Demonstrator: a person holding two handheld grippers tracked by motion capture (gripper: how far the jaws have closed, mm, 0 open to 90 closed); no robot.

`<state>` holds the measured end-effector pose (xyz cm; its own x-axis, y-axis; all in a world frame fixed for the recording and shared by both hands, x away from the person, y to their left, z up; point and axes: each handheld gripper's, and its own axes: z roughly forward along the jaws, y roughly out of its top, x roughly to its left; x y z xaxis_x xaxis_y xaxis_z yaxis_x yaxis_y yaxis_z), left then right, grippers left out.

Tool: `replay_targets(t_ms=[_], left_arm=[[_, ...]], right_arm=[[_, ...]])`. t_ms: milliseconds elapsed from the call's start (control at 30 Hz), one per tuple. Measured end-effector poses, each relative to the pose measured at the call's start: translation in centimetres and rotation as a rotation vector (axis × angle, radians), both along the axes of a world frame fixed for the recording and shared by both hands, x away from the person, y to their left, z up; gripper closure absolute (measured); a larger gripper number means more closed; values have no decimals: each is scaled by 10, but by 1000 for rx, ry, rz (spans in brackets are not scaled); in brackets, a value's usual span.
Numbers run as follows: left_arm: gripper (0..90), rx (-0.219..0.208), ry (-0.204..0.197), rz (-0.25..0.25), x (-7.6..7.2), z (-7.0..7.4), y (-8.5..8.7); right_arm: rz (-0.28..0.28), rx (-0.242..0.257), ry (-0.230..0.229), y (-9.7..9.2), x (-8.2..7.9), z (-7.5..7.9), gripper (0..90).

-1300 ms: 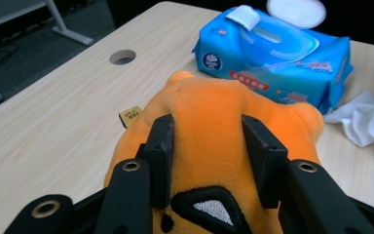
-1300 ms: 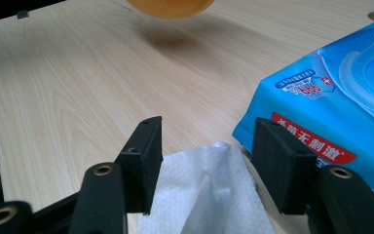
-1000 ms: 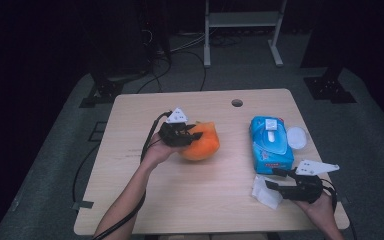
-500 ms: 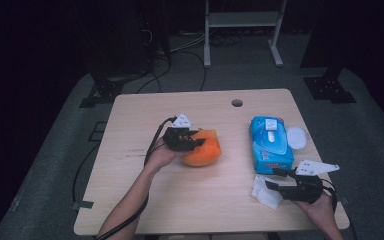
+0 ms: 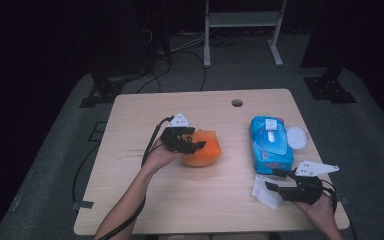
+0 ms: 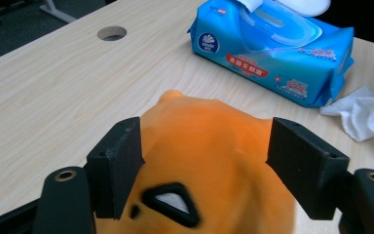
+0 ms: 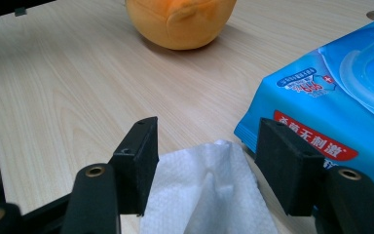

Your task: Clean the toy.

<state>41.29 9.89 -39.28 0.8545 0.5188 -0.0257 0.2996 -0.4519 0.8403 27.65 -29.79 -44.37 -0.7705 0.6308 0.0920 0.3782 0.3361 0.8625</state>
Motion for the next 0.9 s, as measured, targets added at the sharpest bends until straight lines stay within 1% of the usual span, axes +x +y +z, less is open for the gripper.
replay_targets(t_ms=[67, 200, 233, 300, 467, 600, 733, 900], left_arm=[[249, -2, 0, 2, -3, 2, 2], [241, -12, -11, 5, -9, 4, 8], [237, -18, -9, 5, -11, 4, 9], [234, -16, -14, 4, -14, 5, 12], [220, -19, -13, 15, -24, 5, 22], [216, -23, -21, 21, -33, 3, 31], [216, -24, -19, 30, -41, 1, 39], [210, -26, -7, 45, -50, -6, 49]], right_arm=[[-5, 0, 5, -1, -1, 0, 400], [-6, -3, -2, -1, -1, 0, 398], [-5, -3, -2, -1, -1, 0, 398], [-5, -3, -2, -1, -2, 0, 397], [-9, -3, -2, -1, -1, 0, 394], [-11, -3, -2, -2, -1, 1, 392], [-11, -5, 2, -2, -1, 0, 392], [-11, -5, 4, -1, 0, -1, 391]])
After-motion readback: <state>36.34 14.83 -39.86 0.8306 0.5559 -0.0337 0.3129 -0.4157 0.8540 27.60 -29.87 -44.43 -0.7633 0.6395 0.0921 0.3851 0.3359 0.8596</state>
